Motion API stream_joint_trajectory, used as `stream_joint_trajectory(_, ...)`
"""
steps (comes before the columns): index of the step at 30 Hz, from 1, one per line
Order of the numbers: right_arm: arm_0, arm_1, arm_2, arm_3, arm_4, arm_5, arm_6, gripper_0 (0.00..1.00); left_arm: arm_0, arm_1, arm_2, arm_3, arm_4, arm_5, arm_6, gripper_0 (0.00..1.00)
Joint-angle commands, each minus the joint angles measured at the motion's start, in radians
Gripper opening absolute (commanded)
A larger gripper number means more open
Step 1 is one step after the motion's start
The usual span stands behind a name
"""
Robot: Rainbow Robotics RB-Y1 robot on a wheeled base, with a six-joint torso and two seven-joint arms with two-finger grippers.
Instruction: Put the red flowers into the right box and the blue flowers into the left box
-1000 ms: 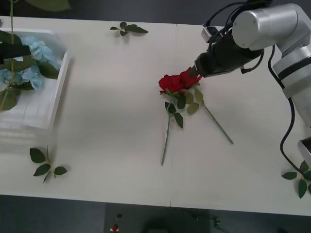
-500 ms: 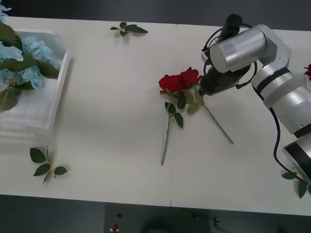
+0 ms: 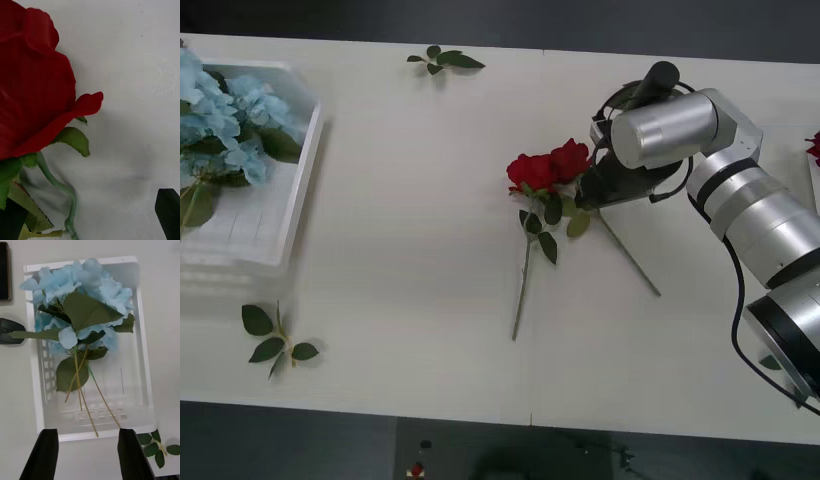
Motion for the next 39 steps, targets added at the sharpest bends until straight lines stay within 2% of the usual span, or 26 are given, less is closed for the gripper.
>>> stream_joint_trajectory(1,-0.026,0.023,-0.003,-0.011,-0.007,-0.014,-0.025,1.00,0.012,0.030,-0.003,-0.018,0.055,-0.013,-0.032,0.83)
stream_joint_trajectory(8,-0.026,0.044,-0.003,0.040,-0.017,-0.077,-0.016,1.00,0.014,-0.007,-0.074,-0.018,0.310,-0.025,-0.036,0.83)
stream_joint_trajectory(15,-0.026,0.051,-0.002,0.061,-0.017,-0.096,-0.013,1.00,0.015,-0.084,-0.192,-0.018,0.493,-0.173,-0.050,0.83)
stream_joint_trajectory(17,-0.026,0.051,0.001,0.061,-0.017,-0.096,-0.011,0.65,0.015,-0.097,-0.232,-0.023,0.514,-0.217,-0.068,0.83)
stream_joint_trajectory(18,-0.026,0.052,0.006,0.061,-0.017,-0.096,-0.013,0.28,0.015,-0.105,-0.264,-0.027,0.523,-0.257,-0.097,0.83)
stream_joint_trajectory(19,-0.026,0.051,0.007,0.061,-0.017,-0.096,-0.013,0.00,0.015,-0.114,-0.298,-0.034,0.525,-0.294,-0.124,0.83)
stream_joint_trajectory(25,-0.026,0.052,0.007,0.061,-0.017,-0.099,-0.011,0.00,0.015,-0.171,-0.425,-0.069,0.500,-0.437,-0.151,0.83)
stream_joint_trajectory(29,-0.026,0.052,0.006,0.061,-0.020,-0.099,-0.011,0.00,0.015,-0.226,-0.494,-0.112,0.381,-0.507,-0.147,0.83)
stream_joint_trajectory(39,-0.027,0.051,0.003,0.057,-0.030,-0.102,-0.011,0.00,0.012,-0.409,-0.537,-0.124,0.170,-0.533,-0.145,0.83)
